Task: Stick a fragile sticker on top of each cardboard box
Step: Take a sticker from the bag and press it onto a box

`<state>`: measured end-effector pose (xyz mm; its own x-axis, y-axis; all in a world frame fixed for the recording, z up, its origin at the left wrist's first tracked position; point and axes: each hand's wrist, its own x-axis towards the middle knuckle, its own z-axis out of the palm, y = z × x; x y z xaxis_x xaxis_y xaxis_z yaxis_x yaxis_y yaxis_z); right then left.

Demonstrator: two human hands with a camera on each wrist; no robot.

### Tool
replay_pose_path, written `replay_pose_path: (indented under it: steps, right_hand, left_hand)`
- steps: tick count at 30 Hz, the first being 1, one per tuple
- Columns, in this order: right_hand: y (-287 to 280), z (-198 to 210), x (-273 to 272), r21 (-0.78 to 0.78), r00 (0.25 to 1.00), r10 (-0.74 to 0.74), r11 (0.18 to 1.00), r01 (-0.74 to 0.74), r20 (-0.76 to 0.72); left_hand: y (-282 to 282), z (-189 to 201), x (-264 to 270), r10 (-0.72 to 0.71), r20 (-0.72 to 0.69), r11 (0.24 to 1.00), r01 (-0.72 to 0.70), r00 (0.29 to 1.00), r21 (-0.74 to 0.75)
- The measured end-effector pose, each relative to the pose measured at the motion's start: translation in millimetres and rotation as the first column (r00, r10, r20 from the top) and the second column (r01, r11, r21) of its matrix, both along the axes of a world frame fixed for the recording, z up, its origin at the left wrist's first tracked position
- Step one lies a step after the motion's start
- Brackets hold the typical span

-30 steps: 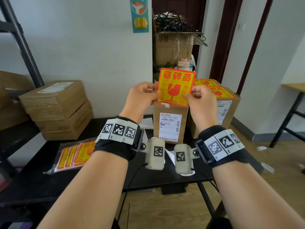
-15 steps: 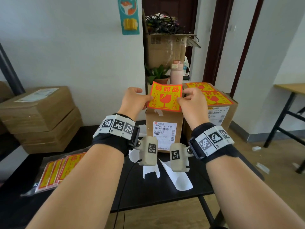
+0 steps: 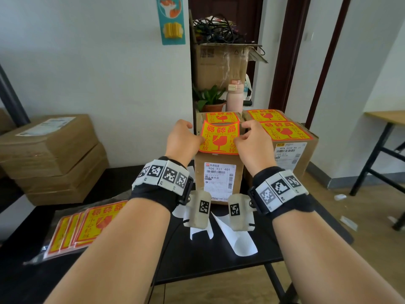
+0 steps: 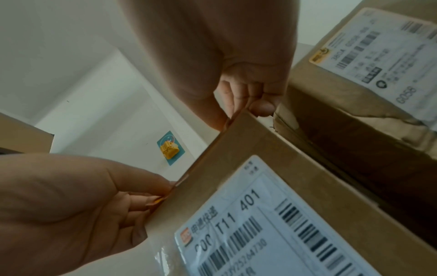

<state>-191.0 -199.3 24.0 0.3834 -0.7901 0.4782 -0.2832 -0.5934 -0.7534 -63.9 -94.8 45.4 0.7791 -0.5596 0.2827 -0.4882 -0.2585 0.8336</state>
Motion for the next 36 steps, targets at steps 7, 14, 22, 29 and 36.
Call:
replay_pose_path:
  steps: [7,14,22,29,36]
  right_hand:
    - [2,-2,-2,-0.031,1.000,0.005,0.999,-0.006,-0.012]
    - [1,-3,-3,-0.036,1.000,0.004,0.999,-0.005,-0.015]
    - [0,-4,0,-0.047,1.000,0.010,0.999,-0.011,-0.016]
    - [1,-4,0,-0.062,0.999,0.007,0.998,-0.010,-0.036]
    - [4,-4,1,-0.161,0.993,-0.016,0.987,-0.003,-0.119]
  left_hand:
    - [-2,-5,-2,0.007,0.050,1.000,-0.007,0.999,0.005]
    - [-4,-6,-2,0.018,0.076,1.000,-0.019,0.997,0.014]
    - [-5,-7,1,0.027,0.110,0.998,-0.033,0.994,0.048]
    - [-6,-10,-1,0.018,0.175,0.997,-0.031,0.984,0.069]
    - [-6,-9,-9,0.028,0.369,0.989,-0.080,0.929,0.127]
